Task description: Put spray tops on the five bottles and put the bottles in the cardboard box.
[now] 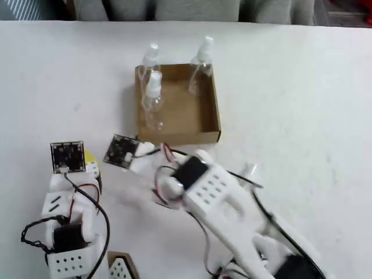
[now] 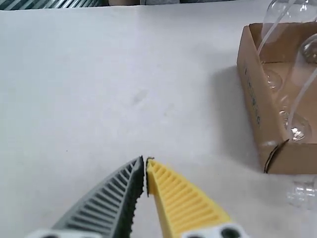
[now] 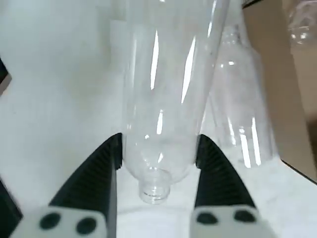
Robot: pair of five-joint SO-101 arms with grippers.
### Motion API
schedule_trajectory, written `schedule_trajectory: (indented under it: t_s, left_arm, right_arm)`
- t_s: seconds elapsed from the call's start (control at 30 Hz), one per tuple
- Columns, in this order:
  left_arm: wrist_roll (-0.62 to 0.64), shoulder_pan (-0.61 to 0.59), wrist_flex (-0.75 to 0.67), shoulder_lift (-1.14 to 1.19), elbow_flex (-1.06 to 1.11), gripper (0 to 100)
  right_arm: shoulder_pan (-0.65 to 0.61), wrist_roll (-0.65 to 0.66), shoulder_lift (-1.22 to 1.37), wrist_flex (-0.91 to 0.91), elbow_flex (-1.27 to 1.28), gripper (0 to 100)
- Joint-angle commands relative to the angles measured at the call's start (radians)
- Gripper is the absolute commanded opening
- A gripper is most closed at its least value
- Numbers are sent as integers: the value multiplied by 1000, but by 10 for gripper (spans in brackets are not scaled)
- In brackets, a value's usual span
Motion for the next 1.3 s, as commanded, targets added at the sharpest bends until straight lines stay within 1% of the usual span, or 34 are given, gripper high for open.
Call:
schedule_trajectory:
  t_s: [0.0, 0.07, 0.13, 0.23, 0.37, 0.47, 0.6, 0.73, 0.87, 1.0, 1.17, 1.27]
  left_arm:
    - [-8, -8, 2, -5, -2, 25]
    - [-8, -8, 2, -5, -2, 25]
    - [-8, -8, 2, -5, -2, 24]
    - [-8, -8, 2, -5, -2, 24]
    - [-8, -8, 2, -5, -2, 24]
    - [-8, -5, 2, -5, -2, 24]
    - [-8, -5, 2, -5, -2, 24]
    - [-8, -5, 2, -5, -2, 24]
    - [-8, -5, 2, -5, -2, 24]
    - [-8, -5, 2, -5, -2, 24]
    - [-8, -5, 3, -5, -2, 24]
    - [-8, -8, 3, -5, -2, 24]
  right_arm:
    - [136, 152, -219, 214, -83, 22]
    - [263, 270, -303, 326, -101, 22]
    - [418, 410, -369, 392, -98, 22]
    - [687, 598, -433, 384, -38, 22]
    - [984, 862, -447, 384, 52, 19]
    - [1168, 1005, -447, 335, 118, 18]
    - [1349, 1137, -446, 166, 230, 17]
    - [1449, 1221, -446, 1, 354, 17]
    - [1504, 1234, -446, -120, 436, 17]
    - [1526, 1235, -444, -205, 493, 17]
    - [1517, 1235, -443, -289, 555, 17]
    - [1517, 1235, -392, -321, 569, 17]
